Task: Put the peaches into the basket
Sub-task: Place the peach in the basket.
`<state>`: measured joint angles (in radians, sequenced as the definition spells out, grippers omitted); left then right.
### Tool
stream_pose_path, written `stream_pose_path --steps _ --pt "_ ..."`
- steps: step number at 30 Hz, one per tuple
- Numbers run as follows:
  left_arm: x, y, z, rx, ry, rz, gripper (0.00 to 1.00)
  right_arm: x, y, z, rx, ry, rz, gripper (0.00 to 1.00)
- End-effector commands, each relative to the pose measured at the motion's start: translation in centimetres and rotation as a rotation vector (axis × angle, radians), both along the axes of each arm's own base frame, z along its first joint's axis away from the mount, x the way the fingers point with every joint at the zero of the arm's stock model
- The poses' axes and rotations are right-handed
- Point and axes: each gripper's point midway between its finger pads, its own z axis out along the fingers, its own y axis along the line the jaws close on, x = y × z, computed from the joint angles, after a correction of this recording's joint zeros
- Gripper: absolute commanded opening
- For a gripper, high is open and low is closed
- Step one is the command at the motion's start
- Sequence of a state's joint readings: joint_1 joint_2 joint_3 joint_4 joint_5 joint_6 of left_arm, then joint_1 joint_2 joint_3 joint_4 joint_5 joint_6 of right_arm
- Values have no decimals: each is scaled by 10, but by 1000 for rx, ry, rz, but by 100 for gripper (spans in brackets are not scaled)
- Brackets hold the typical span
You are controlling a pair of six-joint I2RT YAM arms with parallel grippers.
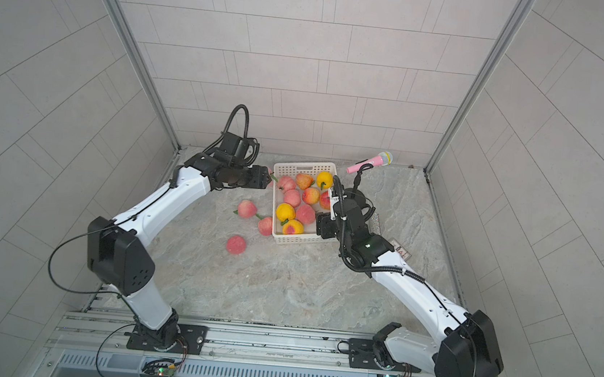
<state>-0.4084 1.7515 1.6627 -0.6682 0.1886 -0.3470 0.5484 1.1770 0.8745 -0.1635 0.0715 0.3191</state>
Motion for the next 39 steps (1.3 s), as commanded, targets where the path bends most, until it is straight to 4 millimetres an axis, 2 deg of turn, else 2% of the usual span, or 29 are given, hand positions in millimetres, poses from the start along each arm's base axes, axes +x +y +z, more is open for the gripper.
stream_pose_path --steps 1,3,8,15,24,32,36,39 --pt "12 -30 -3 -14 -5 -60 72 -5 -15 -5 -12 18 -56 75" --pt "21 -47 -11 -16 0 -87 72 -8 -19 -6 -14 19 -64 75" --pt "45 -73 -40 -15 28 -110 71 -12 -26 -8 -24 28 -74 75" --pt "63 -108 -70 -32 53 -167 72 -17 -30 -9 -31 33 -74 75" --pt "80 -111 -104 15 67 -129 72 -17 -33 -12 -41 39 -76 76" --pt "90 -116 -128 26 81 -124 72 -14 -29 -17 -38 57 -64 76" --pt "94 -114 -136 48 86 -107 72 -13 -29 -22 -42 65 -65 76" --pt "95 -112 -134 64 89 -101 72 -13 -28 -25 -44 74 -60 76"
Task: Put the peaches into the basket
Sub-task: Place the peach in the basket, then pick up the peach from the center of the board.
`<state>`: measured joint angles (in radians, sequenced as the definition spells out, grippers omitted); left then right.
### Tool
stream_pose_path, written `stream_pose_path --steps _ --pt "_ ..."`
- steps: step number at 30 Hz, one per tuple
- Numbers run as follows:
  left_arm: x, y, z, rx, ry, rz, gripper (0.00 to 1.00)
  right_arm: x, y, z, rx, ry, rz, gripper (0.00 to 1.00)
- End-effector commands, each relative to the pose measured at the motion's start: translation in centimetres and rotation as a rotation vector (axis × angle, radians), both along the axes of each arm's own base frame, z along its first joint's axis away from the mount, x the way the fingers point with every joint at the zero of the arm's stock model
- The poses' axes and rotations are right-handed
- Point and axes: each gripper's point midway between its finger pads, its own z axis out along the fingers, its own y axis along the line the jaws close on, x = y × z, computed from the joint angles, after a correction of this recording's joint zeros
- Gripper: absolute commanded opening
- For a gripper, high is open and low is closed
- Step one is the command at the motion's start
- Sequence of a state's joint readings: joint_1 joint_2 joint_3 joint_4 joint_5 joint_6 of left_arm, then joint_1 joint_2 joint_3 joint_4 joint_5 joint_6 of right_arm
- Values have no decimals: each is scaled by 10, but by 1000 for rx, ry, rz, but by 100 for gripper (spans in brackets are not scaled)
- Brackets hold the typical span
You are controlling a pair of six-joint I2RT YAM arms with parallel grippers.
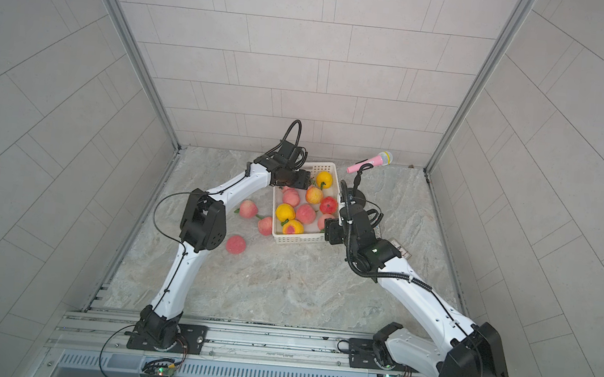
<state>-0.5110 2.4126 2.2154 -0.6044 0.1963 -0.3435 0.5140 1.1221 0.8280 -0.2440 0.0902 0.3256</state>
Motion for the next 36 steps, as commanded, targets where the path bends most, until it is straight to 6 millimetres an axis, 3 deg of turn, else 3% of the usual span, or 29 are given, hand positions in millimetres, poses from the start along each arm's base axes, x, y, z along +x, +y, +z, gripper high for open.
stream_pose_path --steps 1,10,18,24,28,36 --pt "-6 3 -14 51 41 6 72 0 -2 -7 -2 17 -7 76" --pt "-10 4 19 36 -8 -9 81 4 4 -4 17 16 9 76" --pt "-13 4 73 -15 -91 -20 86 4 9 2 34 14 34 77" --pt "-20 18 103 -49 -120 -16 86 3 23 8 61 25 95 77" --pt "-27 46 114 -81 -120 17 86 2 39 9 90 44 169 77" --pt "-51 143 104 -37 -65 146 86 -6 98 10 34 49 376 77"
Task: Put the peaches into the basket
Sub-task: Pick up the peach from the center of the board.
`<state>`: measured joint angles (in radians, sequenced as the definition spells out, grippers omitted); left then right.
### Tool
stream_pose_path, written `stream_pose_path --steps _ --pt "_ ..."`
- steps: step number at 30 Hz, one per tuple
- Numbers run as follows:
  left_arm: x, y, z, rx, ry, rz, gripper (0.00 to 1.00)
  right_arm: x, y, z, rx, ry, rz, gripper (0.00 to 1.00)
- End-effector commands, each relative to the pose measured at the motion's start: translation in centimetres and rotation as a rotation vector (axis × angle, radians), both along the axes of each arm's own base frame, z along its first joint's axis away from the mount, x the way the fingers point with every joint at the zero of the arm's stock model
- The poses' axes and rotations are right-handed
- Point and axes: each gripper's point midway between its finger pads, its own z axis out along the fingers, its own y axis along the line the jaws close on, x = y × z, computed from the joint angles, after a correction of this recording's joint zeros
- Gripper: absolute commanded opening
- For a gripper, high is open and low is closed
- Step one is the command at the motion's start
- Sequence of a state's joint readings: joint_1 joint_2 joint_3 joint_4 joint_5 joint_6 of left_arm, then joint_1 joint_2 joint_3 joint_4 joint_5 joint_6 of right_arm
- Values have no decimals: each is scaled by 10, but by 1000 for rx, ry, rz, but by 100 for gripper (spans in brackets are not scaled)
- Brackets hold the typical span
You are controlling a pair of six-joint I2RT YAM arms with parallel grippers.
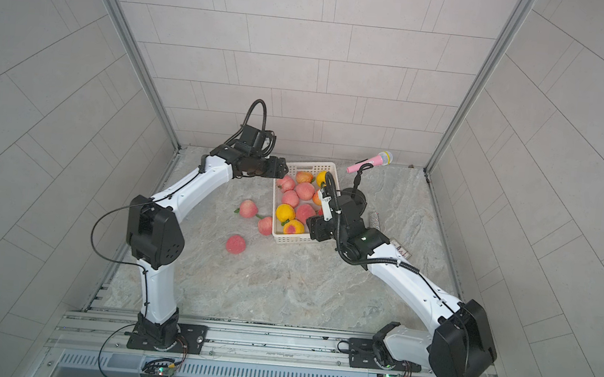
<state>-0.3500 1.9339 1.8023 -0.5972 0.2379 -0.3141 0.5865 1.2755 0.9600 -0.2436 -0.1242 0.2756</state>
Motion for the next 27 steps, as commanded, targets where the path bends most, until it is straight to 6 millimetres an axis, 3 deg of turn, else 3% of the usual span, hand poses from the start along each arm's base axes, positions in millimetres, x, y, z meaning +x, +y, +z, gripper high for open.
stream_pose_path --steps 1,8,13,21,27 --pt "-11 42 1 5 14 57 86 -6 34 8 -38 -33 134 77" --pt "-37 119 -24 9 98 198 86 -14 98 -9 -223 -82 419 74" --pt "-52 148 -40 -8 163 240 85 -21 131 -31 -330 -100 720 72" --pt "-55 175 -44 -10 179 279 84 -7 153 -62 -521 -71 969 71" --pt "-56 188 -51 -11 195 307 83 11 157 -86 -659 10 1033 68"
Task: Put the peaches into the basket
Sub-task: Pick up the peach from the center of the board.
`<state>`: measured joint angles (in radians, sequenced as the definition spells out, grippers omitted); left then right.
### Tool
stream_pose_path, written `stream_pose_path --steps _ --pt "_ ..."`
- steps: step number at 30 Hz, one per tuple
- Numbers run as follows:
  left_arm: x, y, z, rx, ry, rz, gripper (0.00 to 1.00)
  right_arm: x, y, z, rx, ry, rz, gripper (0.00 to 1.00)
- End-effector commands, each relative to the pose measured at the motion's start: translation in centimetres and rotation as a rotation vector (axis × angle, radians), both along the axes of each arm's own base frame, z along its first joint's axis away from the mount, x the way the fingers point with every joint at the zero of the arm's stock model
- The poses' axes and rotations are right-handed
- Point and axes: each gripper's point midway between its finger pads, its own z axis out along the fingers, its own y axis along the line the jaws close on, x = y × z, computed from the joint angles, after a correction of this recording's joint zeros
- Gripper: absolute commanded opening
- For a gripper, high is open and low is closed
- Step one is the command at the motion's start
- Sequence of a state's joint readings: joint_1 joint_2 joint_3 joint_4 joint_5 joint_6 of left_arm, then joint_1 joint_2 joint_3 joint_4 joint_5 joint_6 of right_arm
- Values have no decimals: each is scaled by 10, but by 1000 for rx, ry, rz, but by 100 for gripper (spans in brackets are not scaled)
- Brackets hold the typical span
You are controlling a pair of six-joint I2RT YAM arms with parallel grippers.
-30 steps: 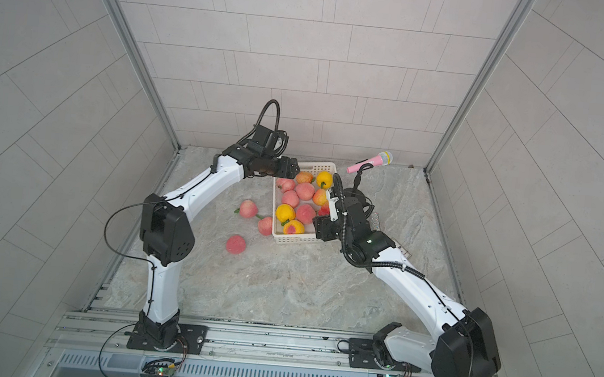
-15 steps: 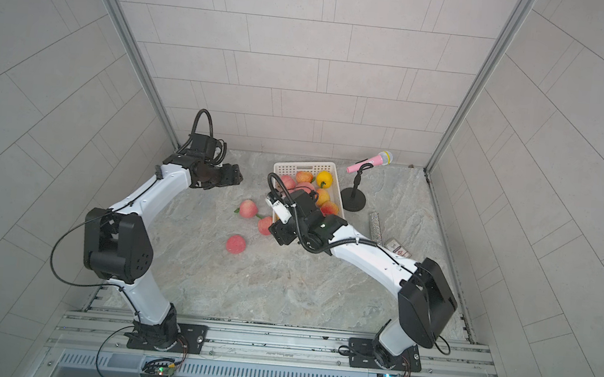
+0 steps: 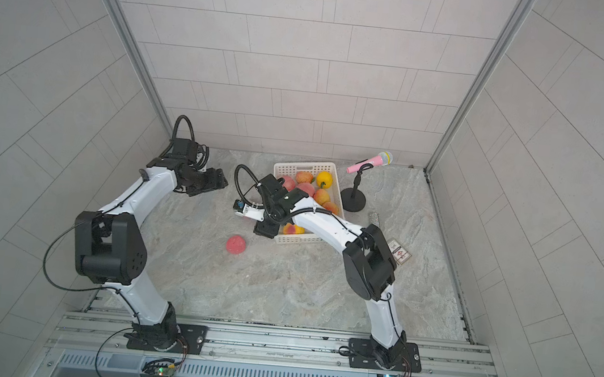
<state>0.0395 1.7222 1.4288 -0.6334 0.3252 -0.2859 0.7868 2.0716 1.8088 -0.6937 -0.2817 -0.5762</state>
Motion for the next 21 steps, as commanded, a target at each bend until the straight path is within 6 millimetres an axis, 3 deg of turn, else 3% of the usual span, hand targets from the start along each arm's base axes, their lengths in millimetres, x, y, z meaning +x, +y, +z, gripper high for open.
stream_pose_path --steps 1,10,21 --pt "-6 9 2 16 -2 1 83 -10 -13 -19 -152 32 94 68" --pt "-5 43 -7 13 22 83 82 16 -7 -44 -285 -29 56 70" --pt "-4 41 -8 -15 17 83 81 38 -9 -70 -413 -117 -9 75"
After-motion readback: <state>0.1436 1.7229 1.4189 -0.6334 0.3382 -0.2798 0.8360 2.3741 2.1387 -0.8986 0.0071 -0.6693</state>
